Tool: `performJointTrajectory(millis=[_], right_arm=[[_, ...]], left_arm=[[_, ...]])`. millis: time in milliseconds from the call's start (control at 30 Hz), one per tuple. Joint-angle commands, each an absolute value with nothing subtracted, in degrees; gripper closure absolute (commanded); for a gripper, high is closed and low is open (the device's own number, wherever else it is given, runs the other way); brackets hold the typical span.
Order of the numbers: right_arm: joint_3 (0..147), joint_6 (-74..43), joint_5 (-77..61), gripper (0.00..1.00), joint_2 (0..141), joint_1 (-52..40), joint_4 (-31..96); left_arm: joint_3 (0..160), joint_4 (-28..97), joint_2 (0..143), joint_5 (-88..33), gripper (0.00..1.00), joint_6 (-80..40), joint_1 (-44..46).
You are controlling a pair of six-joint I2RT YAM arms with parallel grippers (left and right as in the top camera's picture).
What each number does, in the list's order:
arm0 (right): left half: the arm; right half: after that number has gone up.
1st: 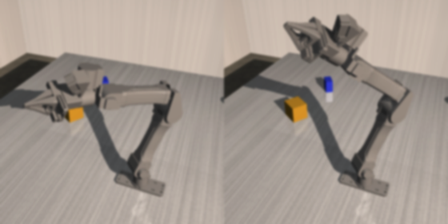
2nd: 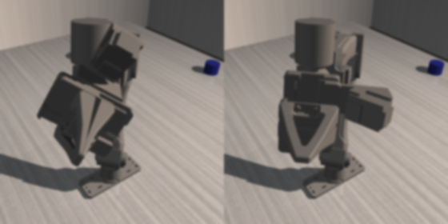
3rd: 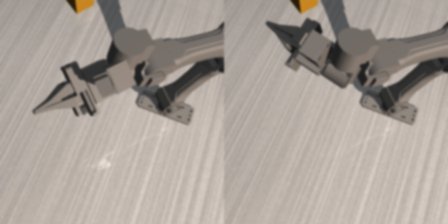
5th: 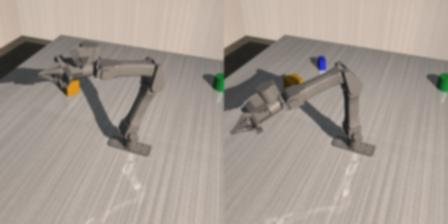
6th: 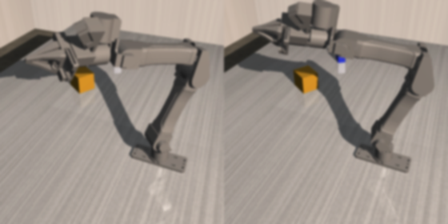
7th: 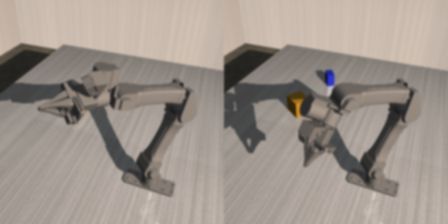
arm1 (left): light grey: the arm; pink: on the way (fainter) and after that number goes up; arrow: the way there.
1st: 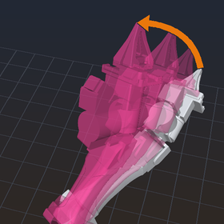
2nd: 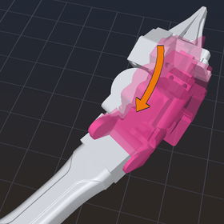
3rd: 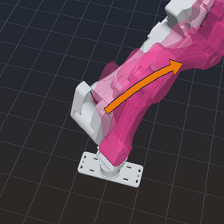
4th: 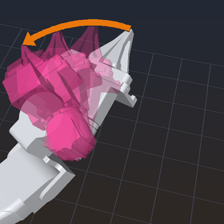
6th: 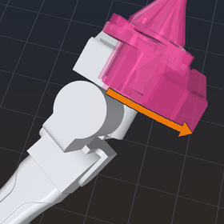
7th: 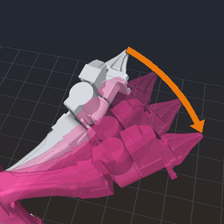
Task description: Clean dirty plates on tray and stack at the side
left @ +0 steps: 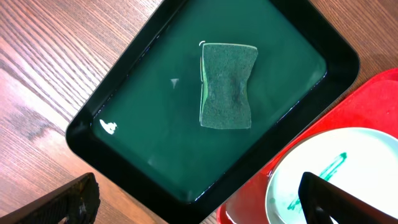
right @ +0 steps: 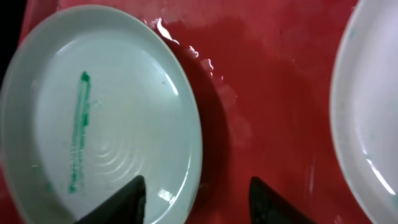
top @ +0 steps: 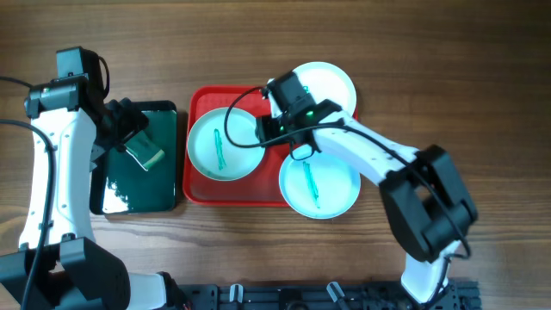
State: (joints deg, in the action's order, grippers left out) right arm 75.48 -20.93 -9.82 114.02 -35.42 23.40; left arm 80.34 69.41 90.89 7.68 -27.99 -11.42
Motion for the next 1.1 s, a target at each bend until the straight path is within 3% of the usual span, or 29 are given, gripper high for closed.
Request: performJointTrajectory(millis=[0,133,367,467,600,667,767,800,867,933,1067], right_arm=[[76.5,-19.5,-6.0,0.52,116.6,-35.7,20.6],[76.5,-19.7,-6.0,0.67,118.6,-36.5,18.1],[76.5,-21.2,-6.0,0.80,119.3,-38.0,17.7],[76.5,-23.2,-6.0,0.96,119.3,-38.1,19.4],[76.5,-24.2,-6.0,0.95,119.3,-38.1,20.2],[76.5,-24.1,-6.0,0.96,119.3,-38.1,20.2],[76.5,-24.2,-6.0,0.96,119.3,-38.1,20.1],[76.5,-24.2,-6.0,0.96,119.3,-38.1,20.0],[76.5,-24.2,-6.0,0.96,119.3,-38.1,19.9],[76.5,-24.1,-6.0,0.96,119.3,-38.1,19.9],[76.6,-24.1,-6.0,0.96,119.3,-38.1,19.7]], left_arm=[[81.4,68.7,91.6,8.9,0.00,-29.2,-11.8],[79.9,67.5,91.6,8.9,0.00,-29.2,-11.8],[73.3,61.4,91.6,8.9,0.03,-29.3,-11.8],[71.3,59.7,91.6,8.8,0.05,-30.7,-11.8],[67.0,54.8,91.6,8.8,0.07,-31.0,-11.8],[64.1,50.2,91.6,8.6,0.21,-31.0,-11.8],[59.4,41.6,91.6,6.9,0.25,-31.0,-11.7],[58.0,38.9,91.7,6.9,0.32,-31.0,-11.7],[56.8,35.4,92.0,7.0,0.59,-34.0,-11.7],[57.2,35.1,92.6,7.1,0.67,-36.8,-11.7],[61.8,40.2,95.6,7.9,0.69,-40.6,-10.6]])
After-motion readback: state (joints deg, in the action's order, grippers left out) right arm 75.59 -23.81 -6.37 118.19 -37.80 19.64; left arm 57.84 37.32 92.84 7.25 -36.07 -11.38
